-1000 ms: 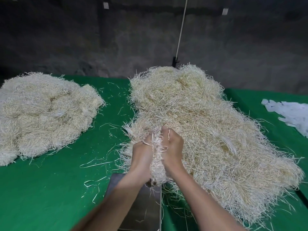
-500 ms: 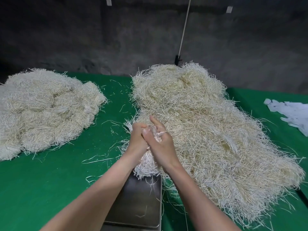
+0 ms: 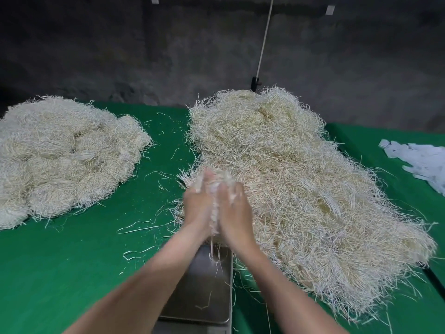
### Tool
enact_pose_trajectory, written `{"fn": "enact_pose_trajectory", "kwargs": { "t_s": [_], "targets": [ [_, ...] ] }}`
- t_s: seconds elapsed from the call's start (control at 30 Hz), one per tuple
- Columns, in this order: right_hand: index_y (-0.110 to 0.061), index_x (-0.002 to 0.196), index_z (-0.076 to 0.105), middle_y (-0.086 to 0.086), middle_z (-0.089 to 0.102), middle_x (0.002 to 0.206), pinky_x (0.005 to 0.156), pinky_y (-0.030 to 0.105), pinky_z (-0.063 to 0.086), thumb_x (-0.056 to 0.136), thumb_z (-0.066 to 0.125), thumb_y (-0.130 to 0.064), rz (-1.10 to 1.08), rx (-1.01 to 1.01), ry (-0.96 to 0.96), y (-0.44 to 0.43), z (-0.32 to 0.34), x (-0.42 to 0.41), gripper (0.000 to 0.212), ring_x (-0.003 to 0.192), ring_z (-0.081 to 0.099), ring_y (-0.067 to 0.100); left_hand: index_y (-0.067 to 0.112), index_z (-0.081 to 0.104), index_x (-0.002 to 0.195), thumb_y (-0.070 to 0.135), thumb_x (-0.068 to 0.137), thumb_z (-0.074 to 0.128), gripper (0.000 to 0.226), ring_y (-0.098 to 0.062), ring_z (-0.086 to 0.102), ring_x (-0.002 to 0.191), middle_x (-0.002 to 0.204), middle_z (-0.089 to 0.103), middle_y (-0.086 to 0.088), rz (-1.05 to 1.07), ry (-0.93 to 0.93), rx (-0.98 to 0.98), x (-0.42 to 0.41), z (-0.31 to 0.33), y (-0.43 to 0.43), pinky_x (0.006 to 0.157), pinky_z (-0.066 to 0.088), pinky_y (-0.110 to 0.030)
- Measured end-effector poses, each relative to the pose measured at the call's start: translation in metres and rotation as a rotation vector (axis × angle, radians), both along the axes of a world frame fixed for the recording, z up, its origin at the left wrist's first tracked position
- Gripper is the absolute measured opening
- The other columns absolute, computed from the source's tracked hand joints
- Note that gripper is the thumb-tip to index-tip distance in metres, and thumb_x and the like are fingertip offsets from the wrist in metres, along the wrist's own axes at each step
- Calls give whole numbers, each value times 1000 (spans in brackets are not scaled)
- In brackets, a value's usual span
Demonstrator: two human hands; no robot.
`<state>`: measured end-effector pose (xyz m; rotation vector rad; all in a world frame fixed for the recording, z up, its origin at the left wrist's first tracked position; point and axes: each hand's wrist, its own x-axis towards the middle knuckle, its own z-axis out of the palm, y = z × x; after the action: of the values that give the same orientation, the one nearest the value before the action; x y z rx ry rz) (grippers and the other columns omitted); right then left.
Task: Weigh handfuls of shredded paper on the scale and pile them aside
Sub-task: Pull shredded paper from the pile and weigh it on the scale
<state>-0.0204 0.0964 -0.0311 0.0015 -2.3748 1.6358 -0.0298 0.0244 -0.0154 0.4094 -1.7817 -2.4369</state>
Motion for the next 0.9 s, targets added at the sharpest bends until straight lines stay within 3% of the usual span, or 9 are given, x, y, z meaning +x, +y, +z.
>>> {"fn": "enact_pose_trajectory", "kwargs": {
  "t_s": [0.1,0.2,0.37,0.5,0.53,0.6,0.7,0.8,0.9],
  "targets": [
    [-15,107,59,7,63,103,65,26,50,98,38,-37,-73,-193,-95,15,17,-16,32,80,58,17,13,60,116,56,90,48,52,-18,66,94,97,66,5,-90,-60,-83,9,-12,14,75,49,-24],
    [-33,77,48,-4,58,71,49,22,42,93,32,-46,-27,-8,39,-9,7,7,26,54,48,2,11,53,65,38,97,48,42,-16,54,46,53,52,0,-8,3,-31,-3,-5,0,39,38,-16],
    [-21,70,51,-11,49,61,40,10,33,100,40,-20,-90,-365,-8,7,17,-8,32,39,40,-1,16,52,78,53,95,42,42,-8,56,45,53,52,4,-114,-119,-16,11,-4,7,48,46,-17],
    [-26,64,47,-7,43,50,40,18,29,97,30,-40,-85,-144,78,-17,-4,16,39,41,36,2,12,55,63,32,98,49,40,-11,43,31,40,42,1,-126,-97,66,1,3,-5,33,32,-14],
    [-26,70,52,-6,45,54,40,18,30,99,31,-37,-69,-138,47,-16,-5,15,38,40,36,2,8,60,71,36,97,48,40,-12,53,38,46,53,-2,-163,-116,10,3,3,-5,38,41,-15],
    [-31,84,52,-6,50,68,45,17,37,99,36,-34,-67,-166,-18,-1,-1,5,23,43,40,1,4,62,113,46,94,50,48,-27,67,96,104,68,-19,-220,-183,-58,4,-2,-3,83,55,-37],
    [-32,112,47,-10,50,119,93,29,43,95,48,-32,-25,-323,-28,26,3,1,17,101,49,-5,10,46,136,54,88,51,65,-28,41,132,141,45,-12,-201,-135,-153,1,-3,-14,110,28,-44],
    [-50,139,27,-27,23,147,101,40,25,82,44,-64,205,-482,-94,28,10,7,61,130,29,6,22,58,117,65,83,47,57,-4,58,80,92,57,9,-278,-10,-338,0,-2,-12,74,47,-7],
    [-50,128,40,-25,43,131,86,24,44,75,51,-73,271,-153,-106,14,12,13,60,108,50,-3,23,62,94,66,82,41,50,8,58,64,77,56,8,-235,104,-414,5,2,-2,57,46,-5]
  ]
}}
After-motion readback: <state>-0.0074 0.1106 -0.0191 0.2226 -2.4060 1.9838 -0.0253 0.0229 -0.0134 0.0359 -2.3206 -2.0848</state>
